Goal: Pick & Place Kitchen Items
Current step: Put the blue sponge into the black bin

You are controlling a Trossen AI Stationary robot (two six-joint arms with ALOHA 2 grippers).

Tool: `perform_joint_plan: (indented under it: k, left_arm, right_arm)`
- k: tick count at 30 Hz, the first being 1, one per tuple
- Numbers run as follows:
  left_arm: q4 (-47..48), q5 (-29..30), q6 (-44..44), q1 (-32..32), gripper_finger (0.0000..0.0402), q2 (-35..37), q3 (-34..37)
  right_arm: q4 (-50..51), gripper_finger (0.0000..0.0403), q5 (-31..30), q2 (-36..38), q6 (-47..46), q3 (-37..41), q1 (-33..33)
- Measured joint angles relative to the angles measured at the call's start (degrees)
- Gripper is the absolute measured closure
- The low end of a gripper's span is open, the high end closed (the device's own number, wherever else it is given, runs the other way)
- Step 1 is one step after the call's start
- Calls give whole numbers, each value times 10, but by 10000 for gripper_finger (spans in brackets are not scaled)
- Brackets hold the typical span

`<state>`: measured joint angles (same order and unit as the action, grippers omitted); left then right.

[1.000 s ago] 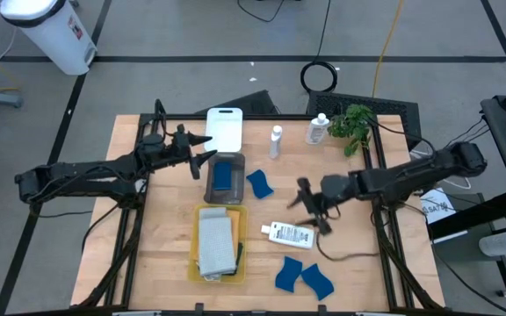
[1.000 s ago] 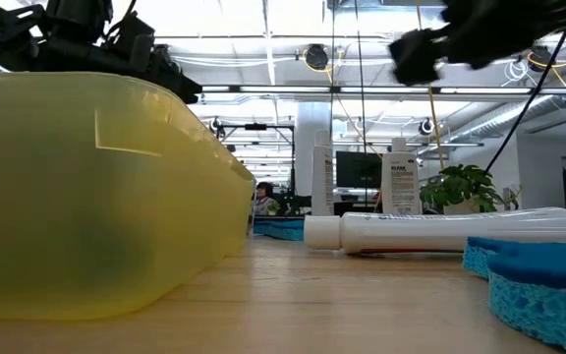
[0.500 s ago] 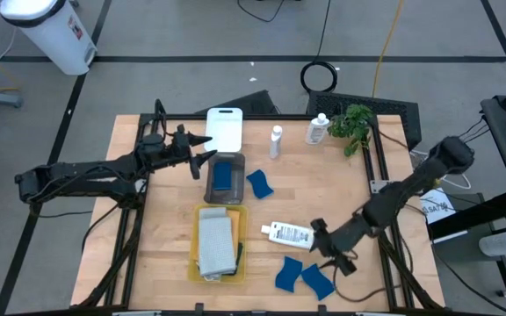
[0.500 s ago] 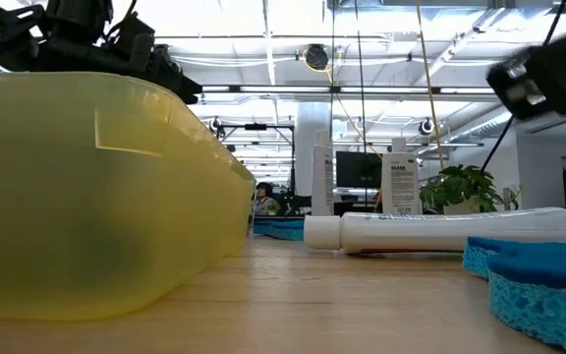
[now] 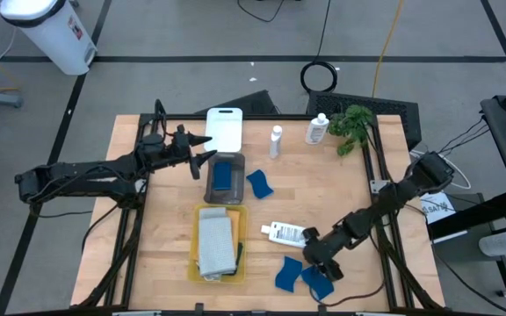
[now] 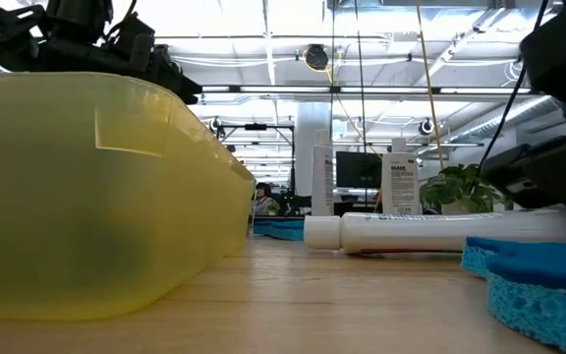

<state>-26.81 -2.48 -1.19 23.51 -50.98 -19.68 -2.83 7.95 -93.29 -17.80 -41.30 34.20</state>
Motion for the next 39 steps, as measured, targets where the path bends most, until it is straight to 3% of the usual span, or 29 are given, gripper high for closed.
perform_joint_plan:
  k: [4, 23, 30, 39]
  left_arm:
    - [0, 0, 0, 0, 162, 0, 0]
    - [0, 0, 0, 0, 163, 0, 0]
    - [0, 0, 0, 0, 162, 0, 0]
    - [0, 0, 0, 0, 162, 0, 0]
  right_arm:
    - [3, 216, 40, 2, -24, 0, -10]
    - [13, 396, 46, 7, 4, 2, -6]
    - [22, 401, 42, 45, 8, 4, -3]
    - [20, 402, 37, 159, 39, 3, 16]
